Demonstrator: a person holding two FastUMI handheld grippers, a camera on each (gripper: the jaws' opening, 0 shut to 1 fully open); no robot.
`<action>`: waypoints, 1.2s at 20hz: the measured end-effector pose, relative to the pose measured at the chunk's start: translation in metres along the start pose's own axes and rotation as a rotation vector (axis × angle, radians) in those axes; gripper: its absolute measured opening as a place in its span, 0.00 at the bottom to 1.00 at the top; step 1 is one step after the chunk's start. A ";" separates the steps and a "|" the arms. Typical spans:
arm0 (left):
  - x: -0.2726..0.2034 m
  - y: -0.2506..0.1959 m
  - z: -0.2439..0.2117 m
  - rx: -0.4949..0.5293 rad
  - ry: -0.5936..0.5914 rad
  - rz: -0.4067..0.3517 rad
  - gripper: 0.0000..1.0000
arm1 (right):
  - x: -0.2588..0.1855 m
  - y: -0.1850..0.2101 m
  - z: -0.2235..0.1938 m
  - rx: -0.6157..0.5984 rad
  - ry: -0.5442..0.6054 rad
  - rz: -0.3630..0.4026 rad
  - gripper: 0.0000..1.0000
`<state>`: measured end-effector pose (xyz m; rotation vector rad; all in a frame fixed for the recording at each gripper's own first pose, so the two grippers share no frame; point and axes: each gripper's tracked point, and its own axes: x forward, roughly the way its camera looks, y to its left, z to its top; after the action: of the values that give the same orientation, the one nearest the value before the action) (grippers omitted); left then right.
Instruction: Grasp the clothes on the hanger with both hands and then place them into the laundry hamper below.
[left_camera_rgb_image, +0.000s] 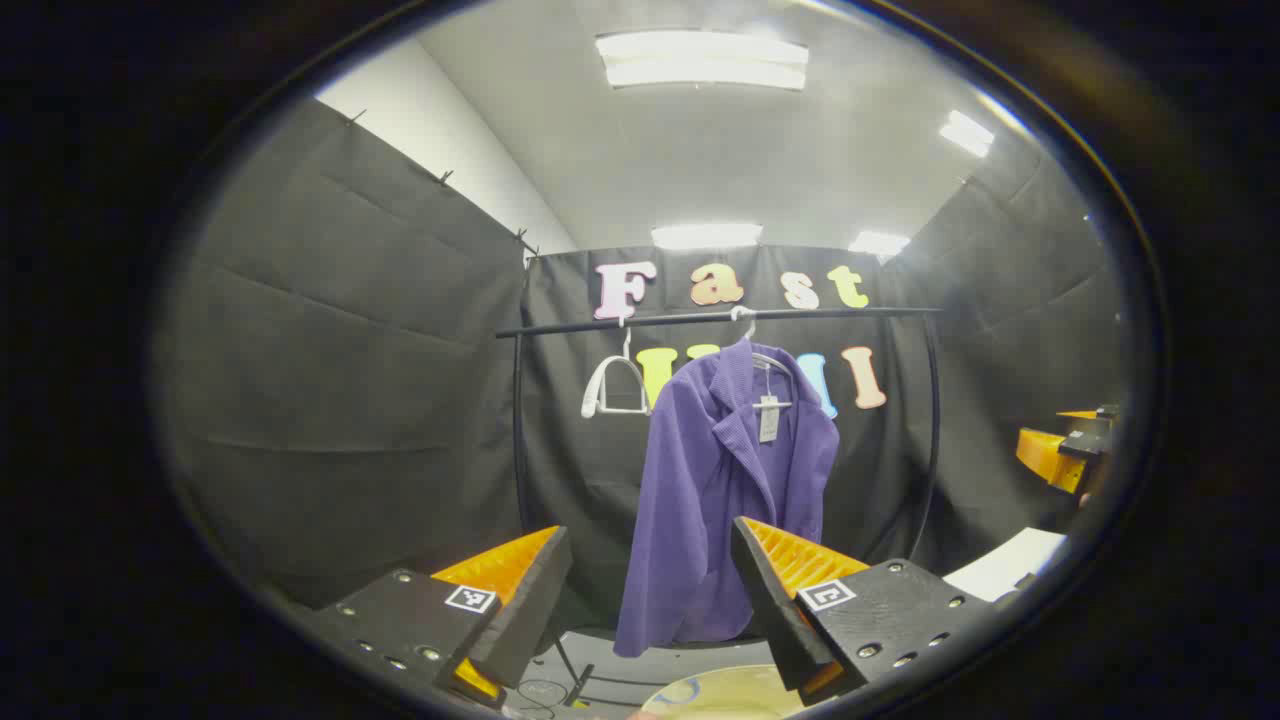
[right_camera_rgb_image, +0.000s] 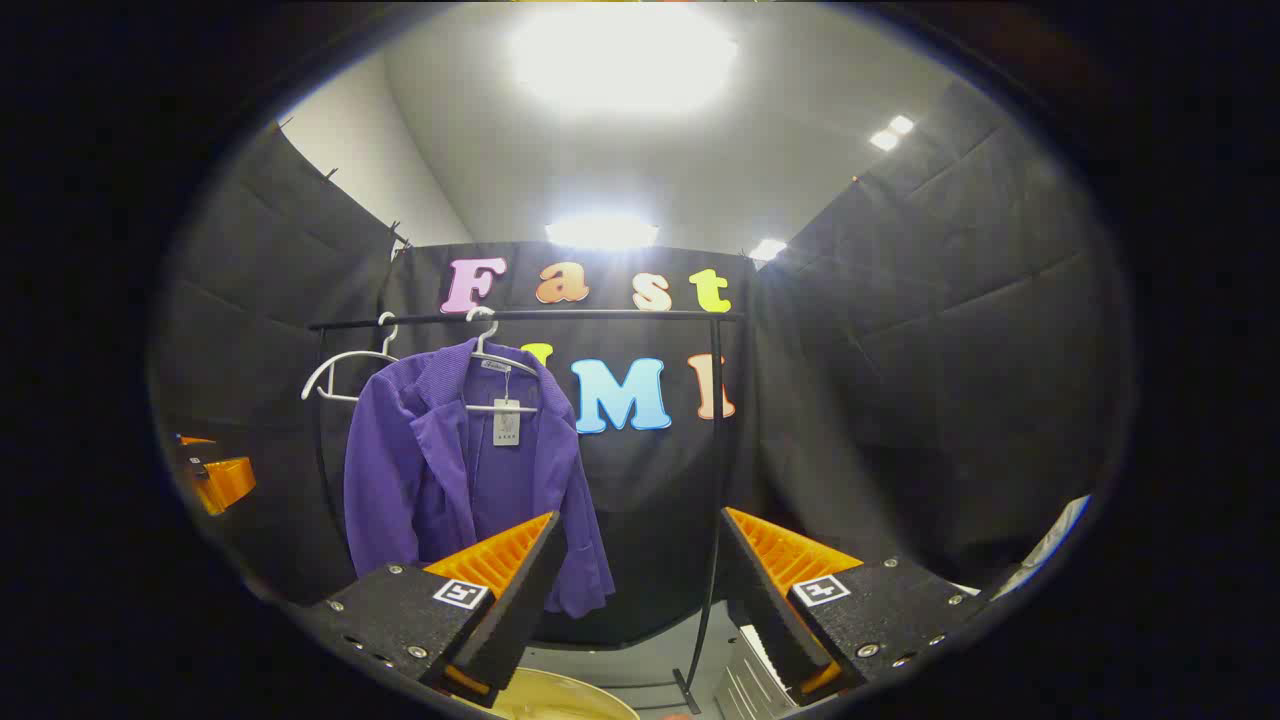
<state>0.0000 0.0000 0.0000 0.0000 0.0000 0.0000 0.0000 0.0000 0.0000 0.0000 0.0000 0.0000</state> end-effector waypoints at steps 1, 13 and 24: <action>0.001 -0.001 0.001 0.005 -0.004 -0.001 0.93 | 0.000 -0.001 0.000 0.000 0.001 -0.002 0.94; 0.005 -0.003 -0.001 0.021 0.000 0.001 0.93 | 0.007 -0.001 -0.005 0.012 0.011 -0.004 0.94; 0.045 -0.035 0.028 0.000 -0.022 -0.003 0.93 | 0.071 0.002 0.033 -0.014 -0.075 0.040 0.94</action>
<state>0.0451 -0.0348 0.0277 0.0002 -0.0221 -0.0029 0.0710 0.0018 0.0325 -0.0141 -0.0753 0.0397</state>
